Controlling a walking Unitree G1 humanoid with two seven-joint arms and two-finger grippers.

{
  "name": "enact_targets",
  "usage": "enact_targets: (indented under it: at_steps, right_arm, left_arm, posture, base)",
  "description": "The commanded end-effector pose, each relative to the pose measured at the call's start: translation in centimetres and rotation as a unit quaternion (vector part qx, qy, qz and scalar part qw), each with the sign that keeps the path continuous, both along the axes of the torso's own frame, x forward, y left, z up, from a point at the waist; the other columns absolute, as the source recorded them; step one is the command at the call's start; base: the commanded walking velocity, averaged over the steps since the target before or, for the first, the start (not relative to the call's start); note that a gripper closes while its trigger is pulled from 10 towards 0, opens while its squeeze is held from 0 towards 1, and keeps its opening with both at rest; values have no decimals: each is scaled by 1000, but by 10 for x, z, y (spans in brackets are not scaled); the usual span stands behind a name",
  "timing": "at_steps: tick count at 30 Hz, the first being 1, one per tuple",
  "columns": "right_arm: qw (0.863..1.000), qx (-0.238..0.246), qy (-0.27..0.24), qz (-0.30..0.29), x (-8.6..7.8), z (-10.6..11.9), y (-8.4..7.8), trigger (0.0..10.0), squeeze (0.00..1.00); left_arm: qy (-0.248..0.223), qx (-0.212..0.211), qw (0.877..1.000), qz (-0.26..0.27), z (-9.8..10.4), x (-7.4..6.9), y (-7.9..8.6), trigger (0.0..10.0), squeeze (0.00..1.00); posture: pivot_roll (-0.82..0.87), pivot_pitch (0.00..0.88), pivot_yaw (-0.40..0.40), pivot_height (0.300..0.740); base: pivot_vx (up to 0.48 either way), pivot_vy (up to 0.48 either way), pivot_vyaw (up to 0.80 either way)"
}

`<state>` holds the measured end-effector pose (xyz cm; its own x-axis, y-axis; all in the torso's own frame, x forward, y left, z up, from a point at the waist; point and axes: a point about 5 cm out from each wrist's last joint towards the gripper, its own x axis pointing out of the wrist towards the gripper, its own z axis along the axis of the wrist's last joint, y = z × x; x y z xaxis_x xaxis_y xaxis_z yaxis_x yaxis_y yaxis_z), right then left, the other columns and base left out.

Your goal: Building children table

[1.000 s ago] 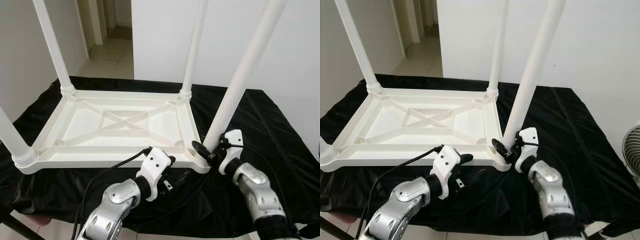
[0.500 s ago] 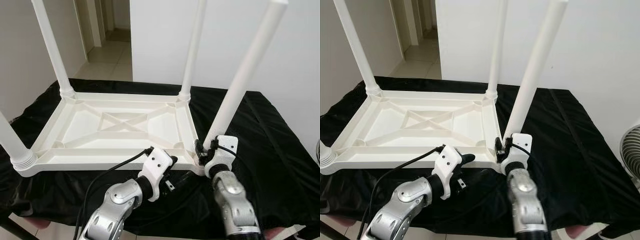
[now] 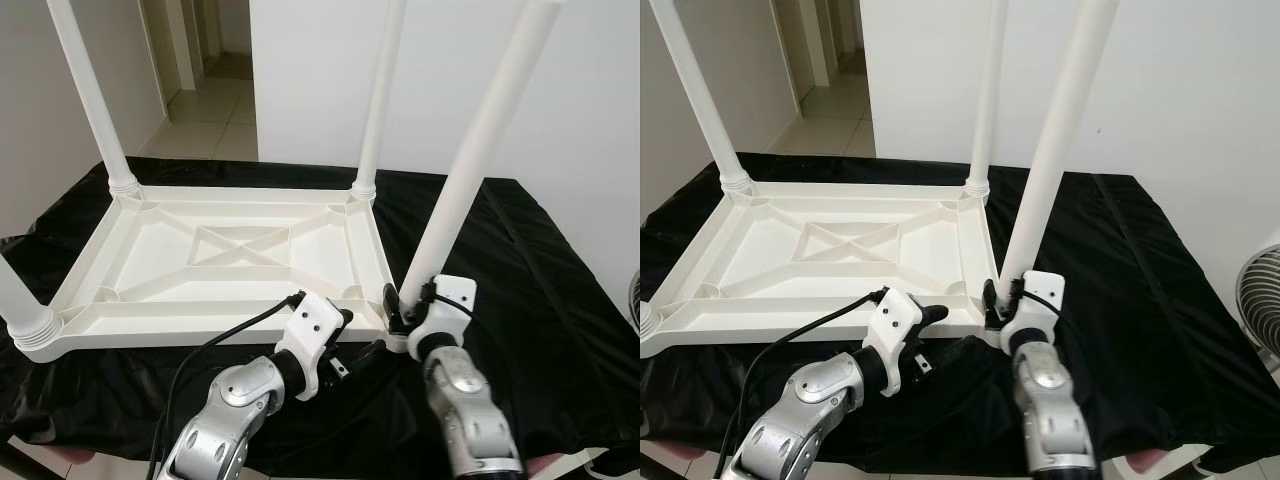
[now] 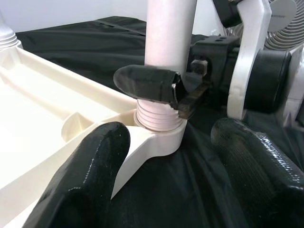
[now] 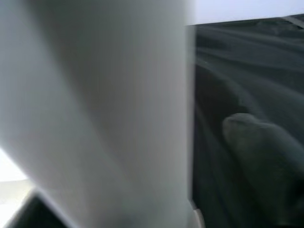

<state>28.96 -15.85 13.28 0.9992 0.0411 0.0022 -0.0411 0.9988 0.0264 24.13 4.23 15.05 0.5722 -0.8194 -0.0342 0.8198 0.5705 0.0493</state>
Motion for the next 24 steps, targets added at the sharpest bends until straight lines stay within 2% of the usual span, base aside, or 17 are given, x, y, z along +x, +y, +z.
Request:
enact_targets:
  at_steps: [1,2,3,4,5,6,9,10,13,14,15,16,17,20,24]
  right_arm:
    - [1000,5,-22,-5,3,9,-11,10000,1000]
    - [1000,5,-22,-5,3,9,-11,10000,1000]
    - [998,-4,-27,64,7,17,-20,10000,63]
    - [998,-4,-27,64,7,17,-20,10000,63]
    - [995,-4,-27,98,7,19,-22,10000,0]
    - [995,-4,-27,98,7,19,-22,10000,0]
    - [975,-35,-24,217,10,23,-27,10000,0]
    - [975,-35,-24,217,10,23,-27,10000,0]
    - [950,-52,-3,308,10,18,-28,10000,0]
    - [950,-52,-3,308,10,18,-28,10000,0]
    - [935,-61,10,350,11,14,-27,10000,0]
    - [925,-65,23,373,12,11,-26,10000,0]
    - [925,-65,23,373,12,11,-26,10000,0]
    - [910,-75,40,406,15,6,-27,10000,0]
    - [897,-99,56,427,20,1,-31,10000,0]
  left_arm:
    - [-5,-2,1000,28,4,3,1,10000,0]
    - [-5,-2,1000,28,4,3,1,10000,0]
    - [-6,-4,1000,28,6,3,1,10000,0]
    - [-6,-4,1000,28,6,3,1,10000,0]
    - [-6,-5,1000,28,6,3,1,10000,0]
    - [-6,-5,1000,28,6,3,1,10000,0]
    - [-8,-5,1000,30,8,4,2,10000,0]
    - [-8,-5,1000,30,8,4,2,10000,0]
    - [-9,-6,999,33,10,5,2,10000,0]
    - [-9,-6,999,33,10,5,2,10000,0]
    - [-11,-6,999,35,11,6,3,10000,0]
    - [-12,-7,999,37,12,6,4,10000,0]
    - [-12,-7,999,37,12,6,4,10000,0]
    - [-14,-8,999,40,13,7,4,10000,0]
    - [-15,-9,999,44,15,8,5,10000,0]
  posture:
    - [-38,0,-15,740]
    - [-38,0,-15,740]
    - [-35,3,-15,740]
    - [-35,3,-15,740]
    - [-35,3,-15,740]
    - [-35,3,-15,740]
    - [-27,13,-13,740]
    - [-27,13,-13,740]
    - [-20,15,-10,740]
    - [-20,15,-10,740]
    - [-11,16,-10,740]
    - [-6,18,-6,740]
    - [-6,18,-6,740]
    - [-6,18,-6,740]
    - [10,21,-6,740]
  base:
    - [0,0,0]
    - [0,0,0]
    - [0,0,0]
    - [0,0,0]
    - [0,0,0]
    - [0,0,0]
    - [0,0,0]
    - [0,0,0]
    - [0,0,0]
    - [0,0,0]
    - [0,0,0]
    - [0,0,0]
    - [0,0,0]
    - [0,0,0]
    - [0,0,0]
